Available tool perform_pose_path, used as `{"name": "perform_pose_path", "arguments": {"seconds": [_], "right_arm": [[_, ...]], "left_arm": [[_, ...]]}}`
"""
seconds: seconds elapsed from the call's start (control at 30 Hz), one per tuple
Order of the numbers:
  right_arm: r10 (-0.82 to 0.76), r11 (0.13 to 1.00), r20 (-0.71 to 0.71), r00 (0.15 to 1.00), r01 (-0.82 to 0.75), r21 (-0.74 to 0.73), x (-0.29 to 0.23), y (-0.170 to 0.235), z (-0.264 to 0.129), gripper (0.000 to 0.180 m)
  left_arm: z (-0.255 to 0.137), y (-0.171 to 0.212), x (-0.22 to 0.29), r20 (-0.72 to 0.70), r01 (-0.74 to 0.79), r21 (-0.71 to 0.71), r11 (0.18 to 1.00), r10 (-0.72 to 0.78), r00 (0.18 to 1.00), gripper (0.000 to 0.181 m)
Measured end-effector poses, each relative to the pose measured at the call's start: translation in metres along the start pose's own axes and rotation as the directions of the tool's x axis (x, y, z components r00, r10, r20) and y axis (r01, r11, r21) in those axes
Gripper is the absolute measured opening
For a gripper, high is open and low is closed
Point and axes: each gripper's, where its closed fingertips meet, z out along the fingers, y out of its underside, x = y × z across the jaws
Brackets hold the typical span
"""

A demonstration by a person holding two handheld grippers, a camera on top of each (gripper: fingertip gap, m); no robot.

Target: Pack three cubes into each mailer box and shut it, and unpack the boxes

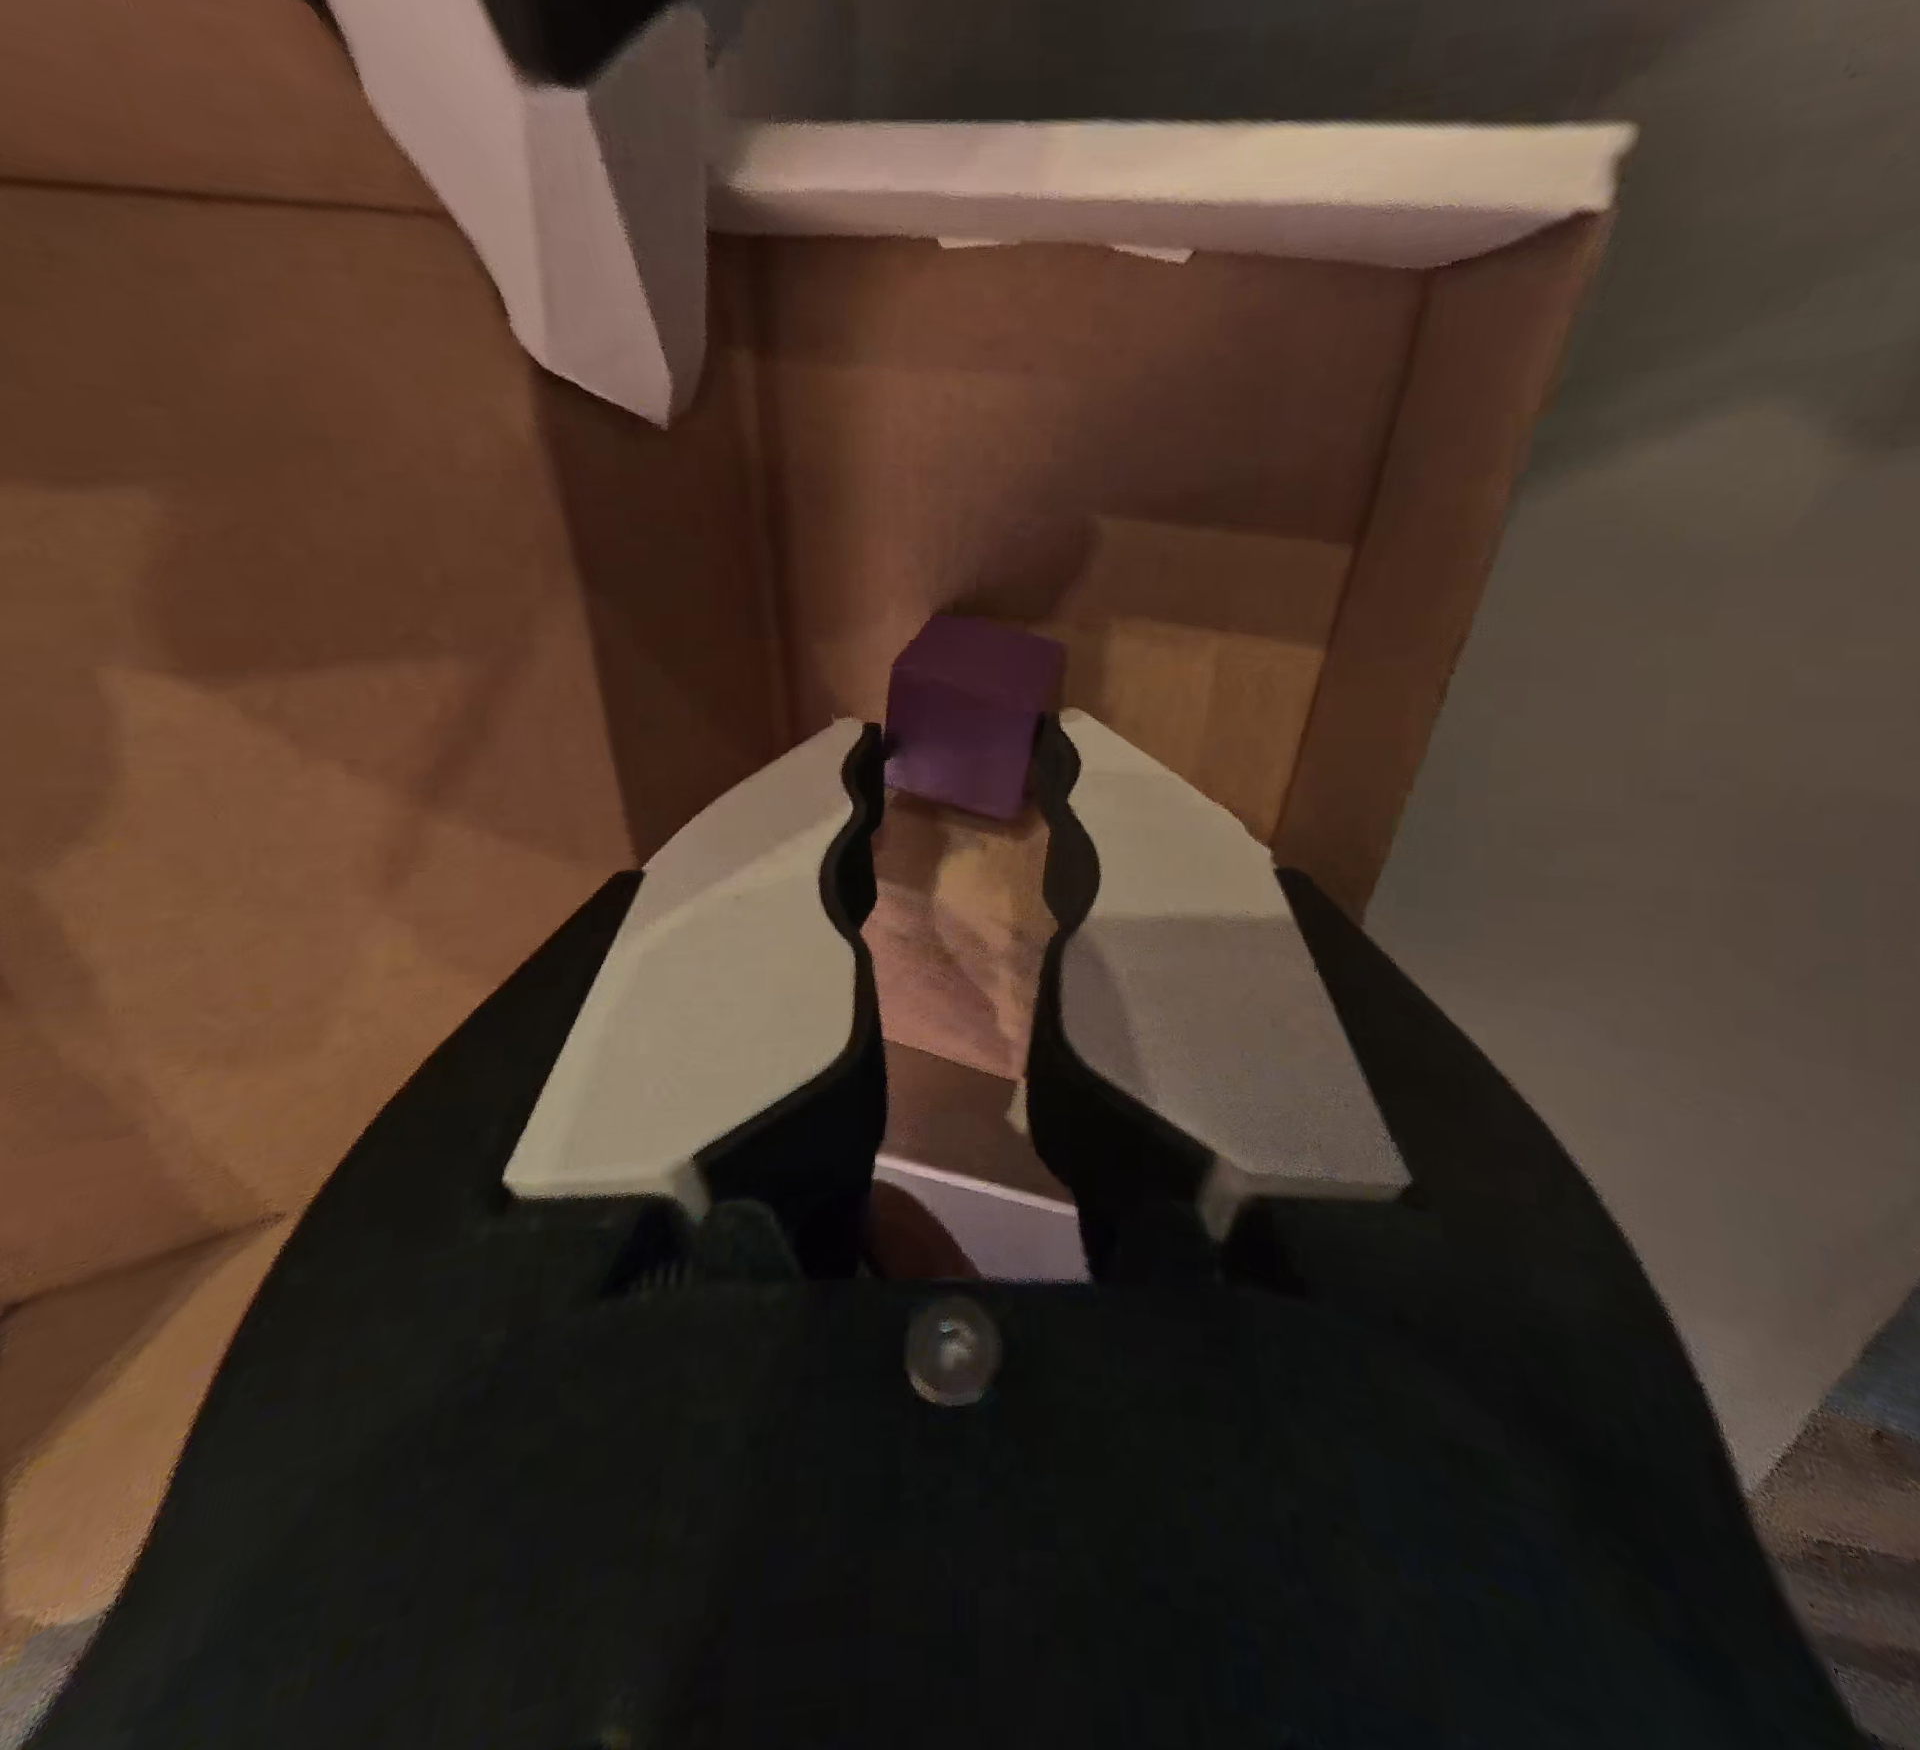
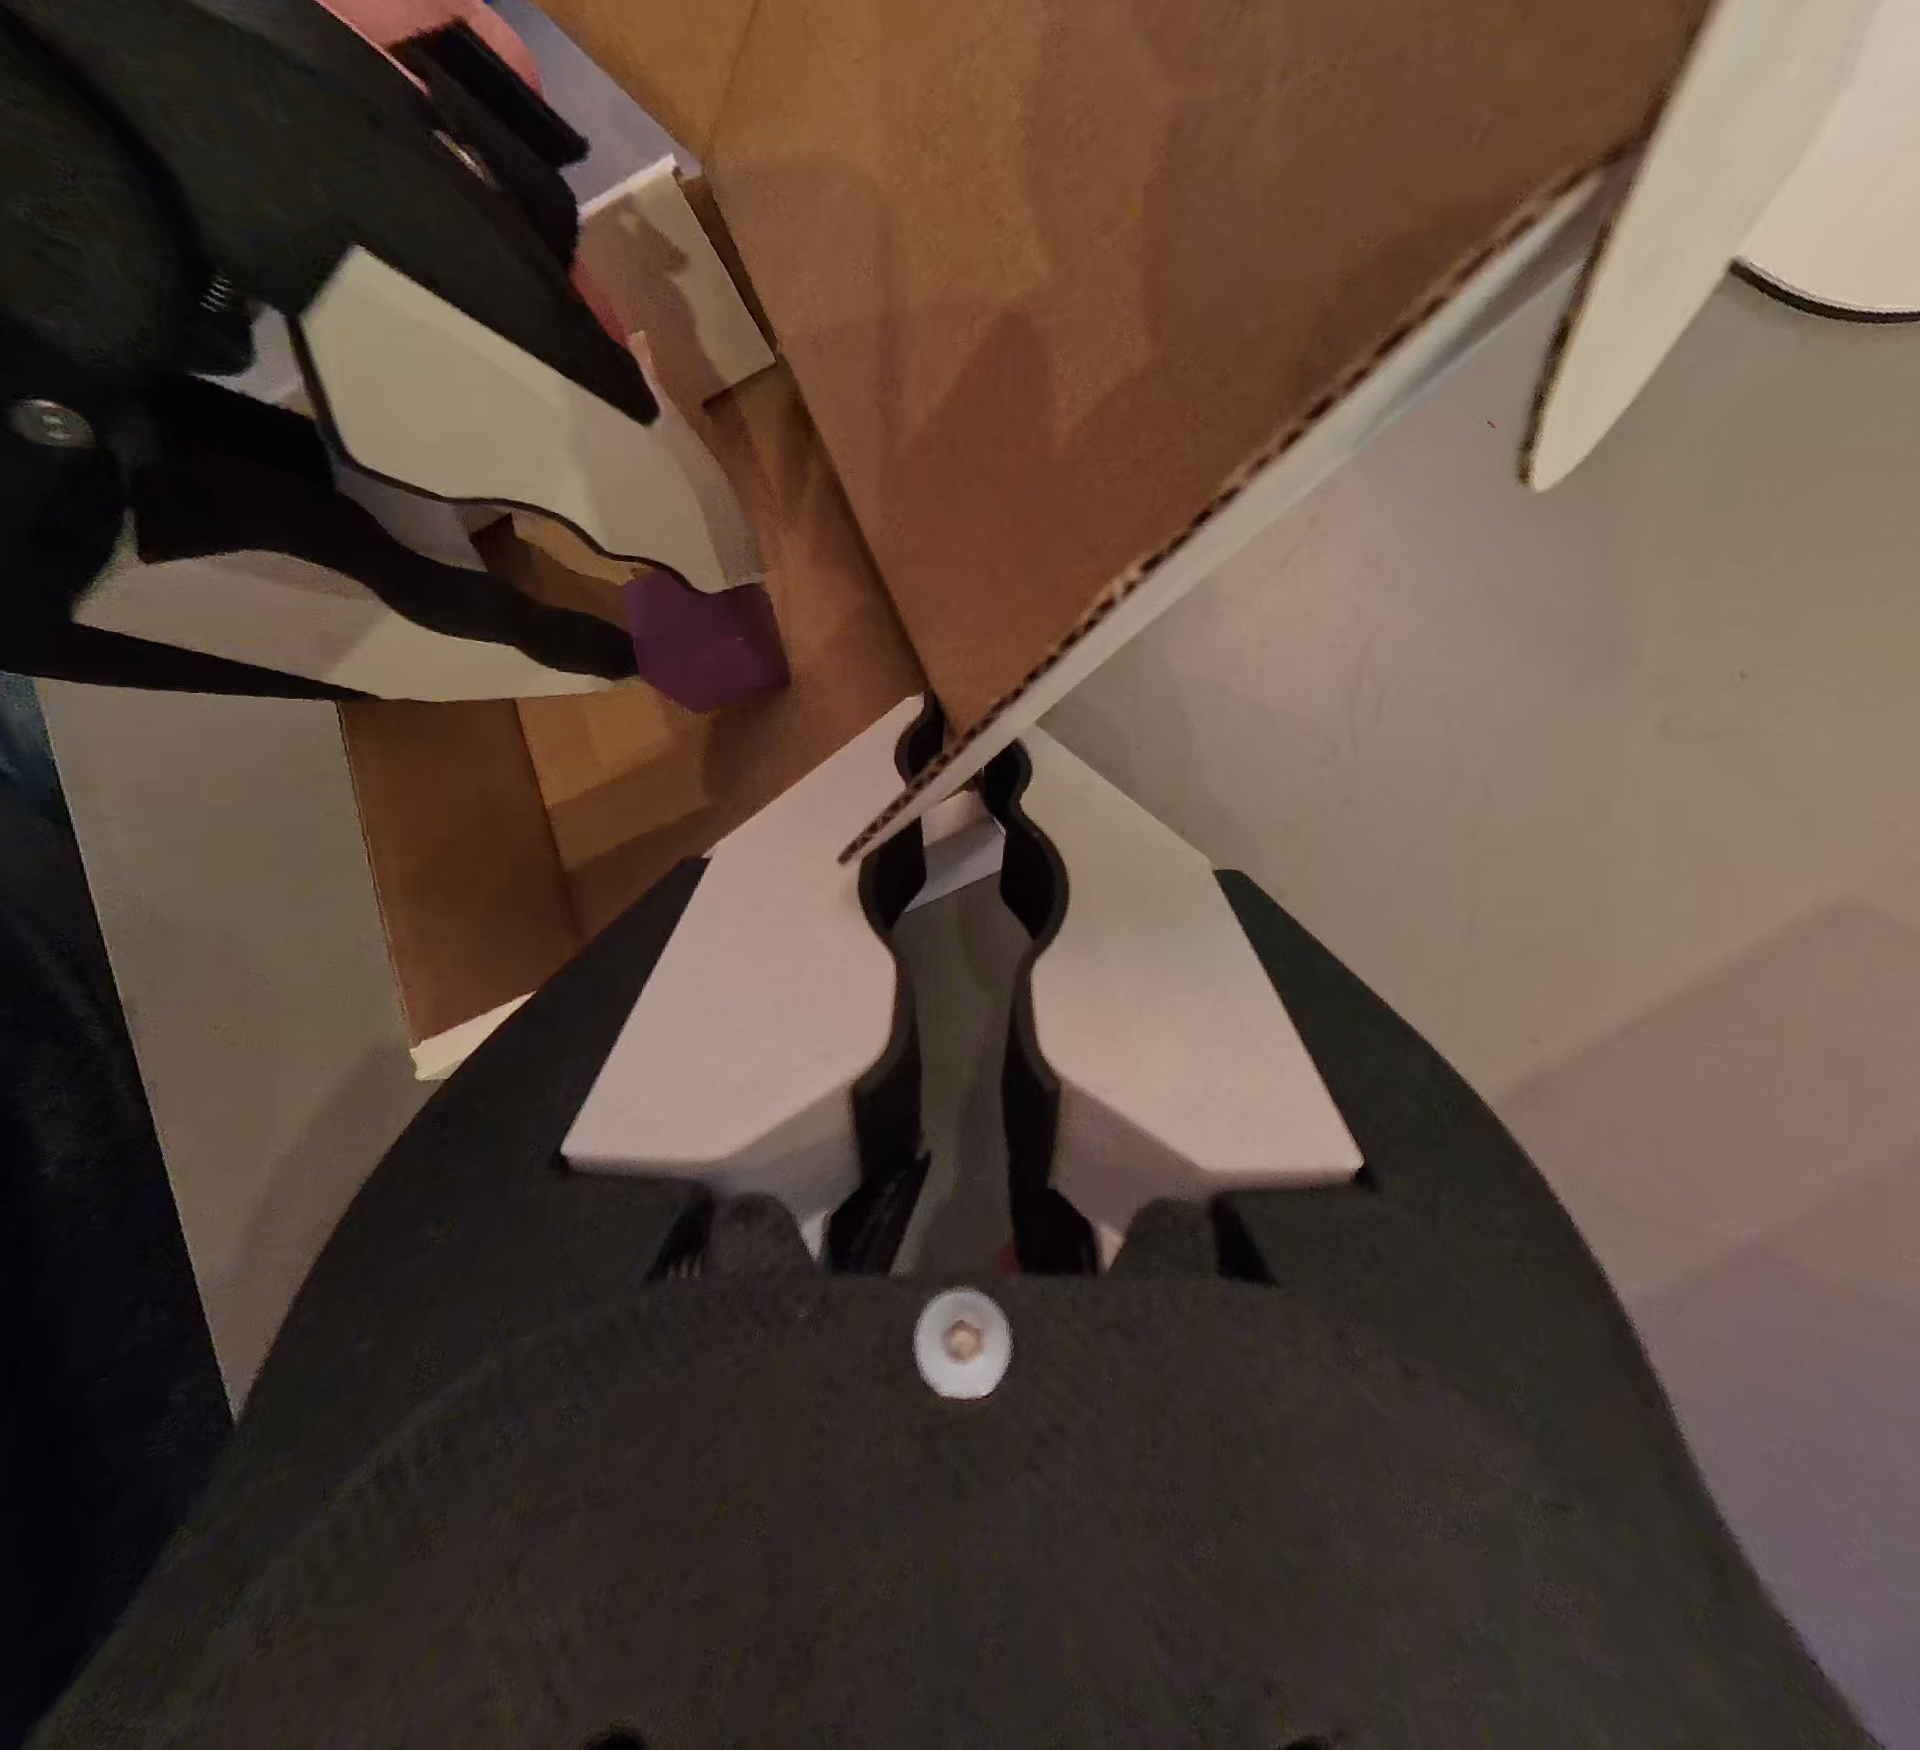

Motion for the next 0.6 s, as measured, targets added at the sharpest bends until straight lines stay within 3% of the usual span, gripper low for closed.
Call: {"name": "perform_pose_path", "arguments": {"seconds": [0.17, 0.33, 0.43, 0.6], "right_arm": [[0.001, 1.000, -0.001, 1.000, -0.001, 0.001, 0.000, 0.000, 0.000, 0.005], [-0.001, 1.000, -0.002, 1.000, 0.001, 0.003, 0.000, 0.001, 0.000, 0.005], [0.004, 1.000, 0.002, 1.000, -0.004, 0.006, 0.000, 0.001, 0.000, 0.005], [0.001, 1.000, 0.004, 1.000, -0.001, 0.002, 0.000, 0.001, 0.000, 0.005]], "left_arm": [[-0.004, 0.000, -0.004, 0.017, 0.027, 0.010, 1.000, -0.027, 0.999, 0.036], [-0.049, 0.021, -0.002, 0.087, 0.090, 0.107, 0.990, -0.099, 0.991, 0.044], [-0.086, 0.065, 0.002, 0.157, 0.123, 0.141, 0.982, -0.145, 0.977, 0.044], [-0.115, 0.185, 0.010, 0.247, 0.249, 0.060, 0.967, -0.256, 0.935, 0.048]]}}
